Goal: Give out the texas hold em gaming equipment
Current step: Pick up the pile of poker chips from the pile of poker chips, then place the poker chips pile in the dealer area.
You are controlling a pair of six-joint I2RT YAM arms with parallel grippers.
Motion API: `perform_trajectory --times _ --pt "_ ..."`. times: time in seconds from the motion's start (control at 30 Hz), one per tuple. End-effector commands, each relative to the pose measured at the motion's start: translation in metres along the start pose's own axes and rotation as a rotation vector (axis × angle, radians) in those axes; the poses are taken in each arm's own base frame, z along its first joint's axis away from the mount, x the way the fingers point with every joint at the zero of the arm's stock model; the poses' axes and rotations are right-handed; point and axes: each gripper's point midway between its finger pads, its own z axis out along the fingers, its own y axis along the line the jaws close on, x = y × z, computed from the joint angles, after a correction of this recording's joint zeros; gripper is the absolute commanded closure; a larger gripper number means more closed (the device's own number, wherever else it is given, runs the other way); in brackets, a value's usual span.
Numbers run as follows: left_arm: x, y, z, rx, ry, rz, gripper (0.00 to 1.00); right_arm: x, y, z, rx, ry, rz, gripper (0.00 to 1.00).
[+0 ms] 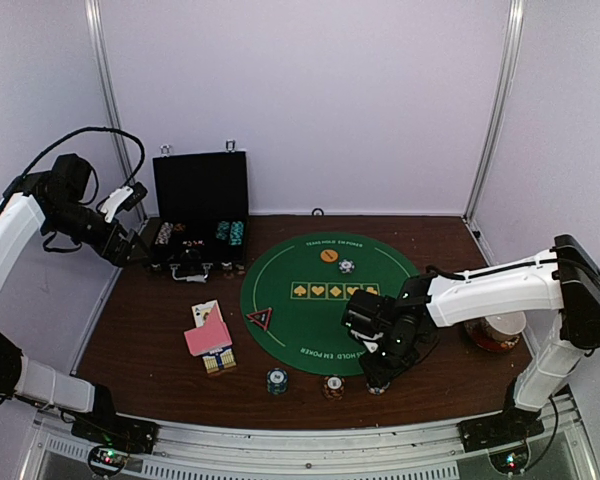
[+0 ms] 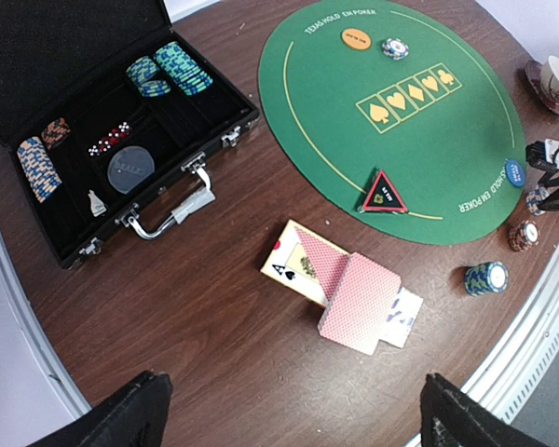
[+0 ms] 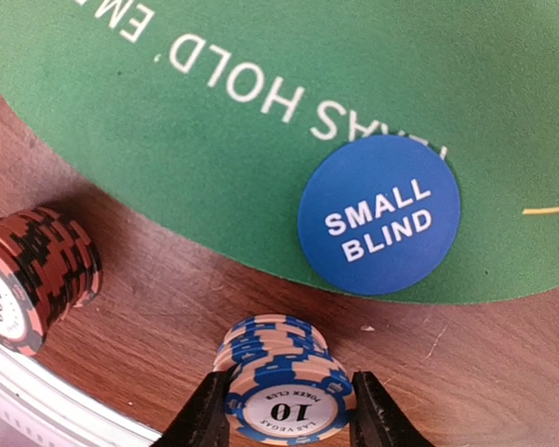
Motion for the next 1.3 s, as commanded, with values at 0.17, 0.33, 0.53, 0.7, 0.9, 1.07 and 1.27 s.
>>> perform_trajectory --times 0.17,0.33,0.53,0.7,0.9,1.07,1.27 --pt "-0.005 0.0 -0.006 -0.002 -0.019 0.021 0.02 -0.014 0.008 -0.043 0.006 -0.038 -0.056 0.79" --pt "-0.004 -0.001 -0.006 -0.004 -0.018 0.026 0.02 -0.034 0.016 -0.067 0.001 -0.079 -0.083 0.82" --pt "-0.003 -0.001 -0.007 -0.009 -0.017 0.03 0.02 -0.087 0.044 -0.072 -0.011 -0.144 -0.134 0.82" --pt "-0.002 -0.001 -0.006 -0.007 -0.015 0.029 0.02 -0.145 0.079 -0.058 -0.045 -0.206 -0.178 0.82" --pt "-0.004 -0.004 -0.006 0.01 -0.025 0.024 0.02 -0.199 0.112 -0.032 -0.071 -0.239 -0.222 0.82" --pt "-0.003 -0.005 -0.007 0.011 -0.027 0.026 0.02 -0.223 0.118 -0.003 -0.061 -0.228 -0.233 0.81" --pt "-0.001 -0.006 -0.006 0.012 -0.023 0.026 0.02 -0.233 0.107 0.021 -0.047 -0.206 -0.211 0.81"
